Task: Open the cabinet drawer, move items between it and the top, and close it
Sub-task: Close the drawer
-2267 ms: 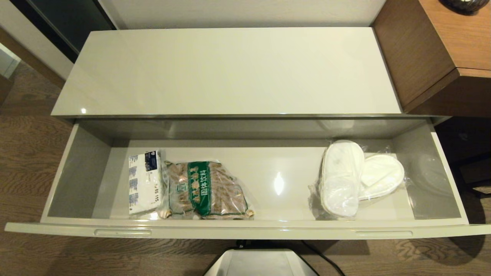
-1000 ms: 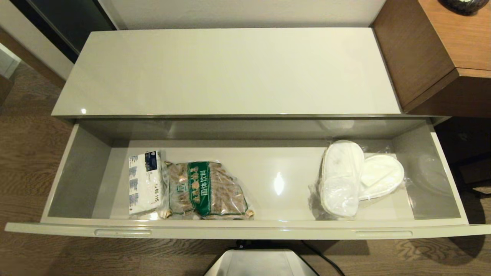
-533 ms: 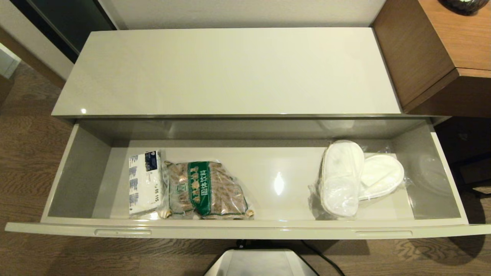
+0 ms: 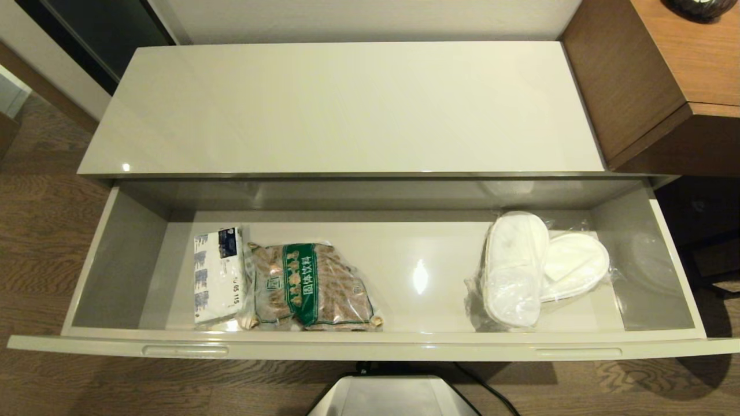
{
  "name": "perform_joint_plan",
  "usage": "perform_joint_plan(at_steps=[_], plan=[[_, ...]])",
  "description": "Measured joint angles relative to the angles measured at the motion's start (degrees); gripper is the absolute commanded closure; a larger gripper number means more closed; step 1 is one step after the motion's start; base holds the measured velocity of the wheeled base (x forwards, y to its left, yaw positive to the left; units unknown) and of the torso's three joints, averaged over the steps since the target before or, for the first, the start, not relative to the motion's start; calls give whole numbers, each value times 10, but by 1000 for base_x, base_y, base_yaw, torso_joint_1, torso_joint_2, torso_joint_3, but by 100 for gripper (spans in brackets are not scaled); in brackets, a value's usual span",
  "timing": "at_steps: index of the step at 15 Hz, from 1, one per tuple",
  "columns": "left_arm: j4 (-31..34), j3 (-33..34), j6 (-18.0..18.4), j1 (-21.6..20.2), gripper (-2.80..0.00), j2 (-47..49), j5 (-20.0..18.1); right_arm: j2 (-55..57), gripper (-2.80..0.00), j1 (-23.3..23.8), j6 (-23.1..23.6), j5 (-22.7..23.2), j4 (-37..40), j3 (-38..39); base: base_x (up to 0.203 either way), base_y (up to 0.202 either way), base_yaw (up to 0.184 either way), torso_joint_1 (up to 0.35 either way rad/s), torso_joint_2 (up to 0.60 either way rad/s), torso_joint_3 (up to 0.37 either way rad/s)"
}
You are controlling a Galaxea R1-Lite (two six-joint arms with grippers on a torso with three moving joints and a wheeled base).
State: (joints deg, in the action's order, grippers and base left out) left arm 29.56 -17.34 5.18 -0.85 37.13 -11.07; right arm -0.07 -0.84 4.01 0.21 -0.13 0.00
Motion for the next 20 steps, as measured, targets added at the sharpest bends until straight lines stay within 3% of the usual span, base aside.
perform_joint_plan(at_steps=[3, 5, 7, 10, 12, 16, 20], plan=[[-135, 39, -26, 0, 0, 160, -17, 0, 0, 1, 0, 0, 0, 0, 0, 0, 0, 0, 0, 0], [-257, 62, -73, 4, 0, 260, -23, 0, 0, 1, 0, 0, 0, 0, 0, 0, 0, 0, 0, 0], [-376, 75, -132, 13, 0, 338, -26, 0, 0, 0, 0, 0, 0, 0, 0, 0, 0, 0, 0, 0], [-529, 67, -251, 21, 0, 393, -23, 0, 0, 0, 0, 0, 0, 0, 0, 0, 0, 0, 0, 0], [-557, 49, -290, 23, 0, 404, -4, 0, 0, 0, 0, 0, 0, 0, 0, 0, 0, 0, 0, 0], [-555, -3, -292, 35, 0, 420, 50, 0, 0, 1, 0, 0, 0, 0, 0, 0, 0, 0, 0, 0], [-565, -41, -298, 93, 0, 453, 140, 0, 0, 0, 0, 0, 0, 0, 0, 0, 0, 0, 0, 0]])
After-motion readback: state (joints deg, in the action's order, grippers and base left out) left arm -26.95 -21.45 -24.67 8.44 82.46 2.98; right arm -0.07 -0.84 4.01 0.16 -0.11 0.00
